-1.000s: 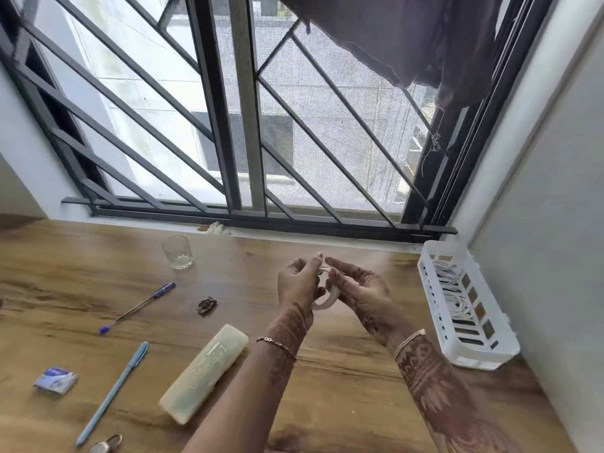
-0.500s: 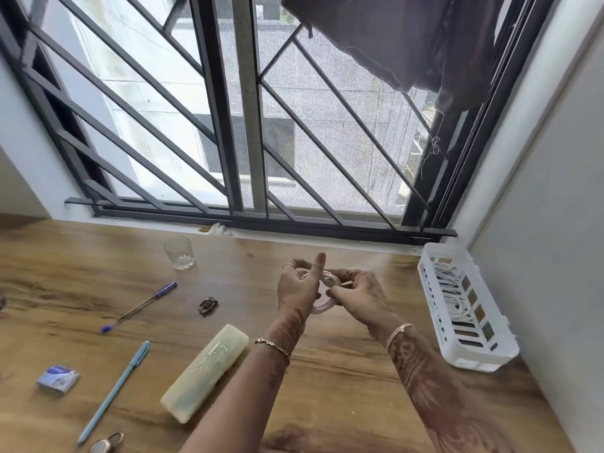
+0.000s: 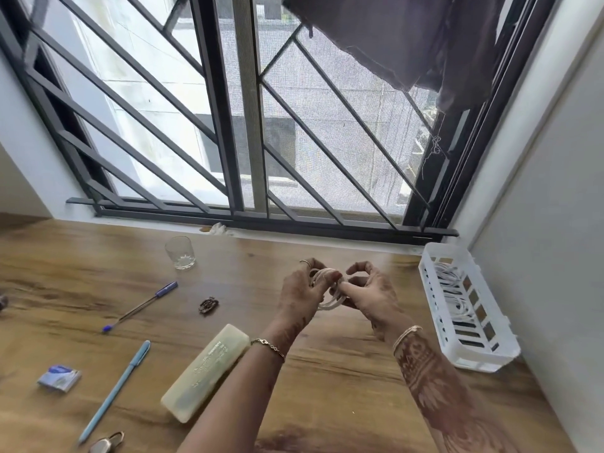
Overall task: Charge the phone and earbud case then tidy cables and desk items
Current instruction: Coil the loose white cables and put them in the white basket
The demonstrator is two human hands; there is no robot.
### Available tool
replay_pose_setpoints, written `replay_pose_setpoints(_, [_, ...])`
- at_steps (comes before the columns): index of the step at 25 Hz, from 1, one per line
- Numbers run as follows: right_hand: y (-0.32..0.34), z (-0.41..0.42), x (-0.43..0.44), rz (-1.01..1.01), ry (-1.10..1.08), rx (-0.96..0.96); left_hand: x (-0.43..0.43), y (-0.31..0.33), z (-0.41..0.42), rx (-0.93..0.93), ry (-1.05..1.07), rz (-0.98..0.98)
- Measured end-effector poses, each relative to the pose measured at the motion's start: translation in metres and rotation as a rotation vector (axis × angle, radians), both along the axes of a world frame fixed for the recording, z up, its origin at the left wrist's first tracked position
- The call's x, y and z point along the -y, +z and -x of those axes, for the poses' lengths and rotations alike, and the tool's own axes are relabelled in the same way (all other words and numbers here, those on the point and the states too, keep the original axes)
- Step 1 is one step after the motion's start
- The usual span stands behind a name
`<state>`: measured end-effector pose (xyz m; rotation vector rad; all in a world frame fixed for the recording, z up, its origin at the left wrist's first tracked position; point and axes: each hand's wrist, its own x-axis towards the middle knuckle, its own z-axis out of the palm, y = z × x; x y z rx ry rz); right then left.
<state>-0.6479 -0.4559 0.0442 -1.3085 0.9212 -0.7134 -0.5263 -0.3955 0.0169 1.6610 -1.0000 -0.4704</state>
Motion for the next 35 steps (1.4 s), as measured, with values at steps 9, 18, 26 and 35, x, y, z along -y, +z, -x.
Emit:
replay_pose_setpoints(9, [-0.003, 0.004, 0.003, -0.251, 0.023, 0.198, 0.0, 0.012, 0.001, -0.039, -0.007, 0.081])
replay_pose_setpoints(18, [-0.007, 0.0, -0.001, -0.098, 0.074, 0.185, 0.001, 0.006, 0.003, -0.082, 0.088, 0.068])
replay_pose_setpoints(26, [-0.01, -0.002, 0.002, 0.23, -0.048, -0.155, 0.002, -0.008, 0.003, -0.015, 0.138, 0.07])
replay_pose_setpoints(35, [-0.018, 0.0, 0.003, 0.15, 0.065, 0.058, 0.003, -0.005, 0.003, -0.343, 0.006, 0.091])
